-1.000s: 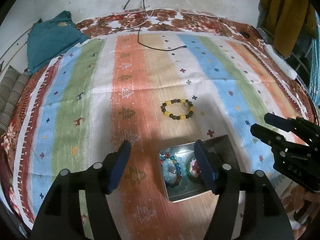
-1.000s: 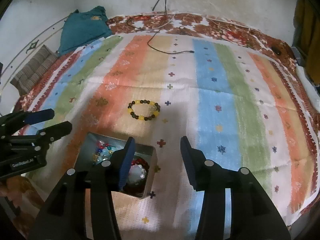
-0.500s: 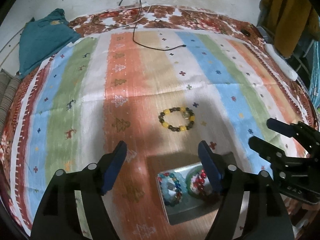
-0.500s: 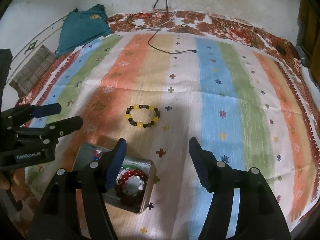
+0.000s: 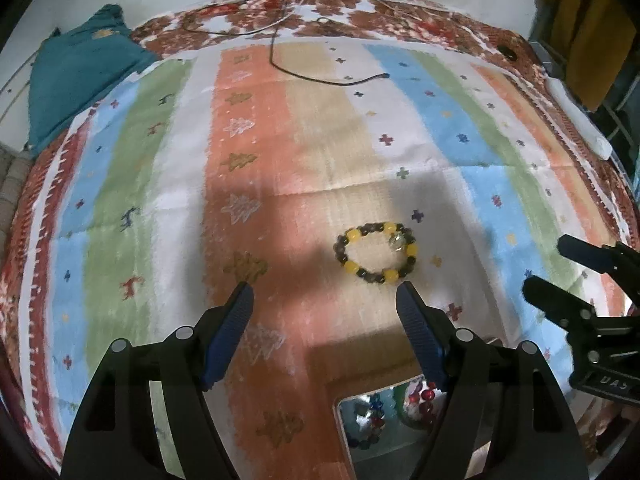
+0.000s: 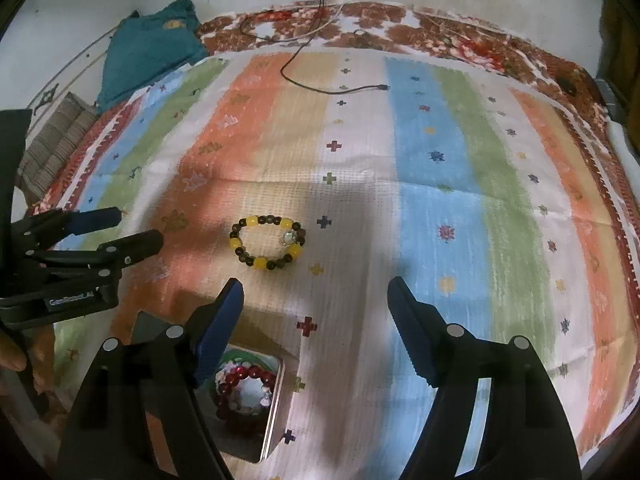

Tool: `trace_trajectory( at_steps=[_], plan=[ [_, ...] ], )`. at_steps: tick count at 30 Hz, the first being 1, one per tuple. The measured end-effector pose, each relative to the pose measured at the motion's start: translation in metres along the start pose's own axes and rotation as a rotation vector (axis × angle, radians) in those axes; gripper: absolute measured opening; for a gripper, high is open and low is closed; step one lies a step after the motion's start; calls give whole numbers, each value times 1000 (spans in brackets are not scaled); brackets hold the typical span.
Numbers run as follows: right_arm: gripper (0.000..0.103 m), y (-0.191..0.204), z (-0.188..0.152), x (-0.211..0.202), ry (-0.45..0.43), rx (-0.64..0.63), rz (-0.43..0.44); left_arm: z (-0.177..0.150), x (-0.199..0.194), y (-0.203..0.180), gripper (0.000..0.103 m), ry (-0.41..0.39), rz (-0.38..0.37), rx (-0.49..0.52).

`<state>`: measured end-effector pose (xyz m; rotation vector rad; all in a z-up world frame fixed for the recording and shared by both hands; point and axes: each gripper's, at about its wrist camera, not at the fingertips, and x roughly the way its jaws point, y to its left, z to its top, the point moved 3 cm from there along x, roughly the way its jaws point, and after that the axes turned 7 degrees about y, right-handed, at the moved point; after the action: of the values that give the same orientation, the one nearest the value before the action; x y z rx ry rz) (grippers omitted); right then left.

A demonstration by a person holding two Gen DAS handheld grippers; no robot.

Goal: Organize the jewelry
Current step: 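Move both open tools toward the yellow-and-black bead bracelet on the cloth, then close the left tool on the yellow-and-black bead bracelet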

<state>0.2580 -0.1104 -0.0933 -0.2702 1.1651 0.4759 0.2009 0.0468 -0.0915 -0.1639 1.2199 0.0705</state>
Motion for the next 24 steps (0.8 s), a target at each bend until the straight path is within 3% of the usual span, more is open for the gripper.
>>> trace_trajectory(
  at_steps=[3,7,24],
  plan=[
    [77,-1,5,8,16,-2,-10,5,12,3,74,23,44,9],
    [77,-5,10,17,36,2,-21,10,27,5,74,57,51,20],
    [79,-14,26,54,113,9,-25,28,74,8,74,139,7,26]
  ],
)
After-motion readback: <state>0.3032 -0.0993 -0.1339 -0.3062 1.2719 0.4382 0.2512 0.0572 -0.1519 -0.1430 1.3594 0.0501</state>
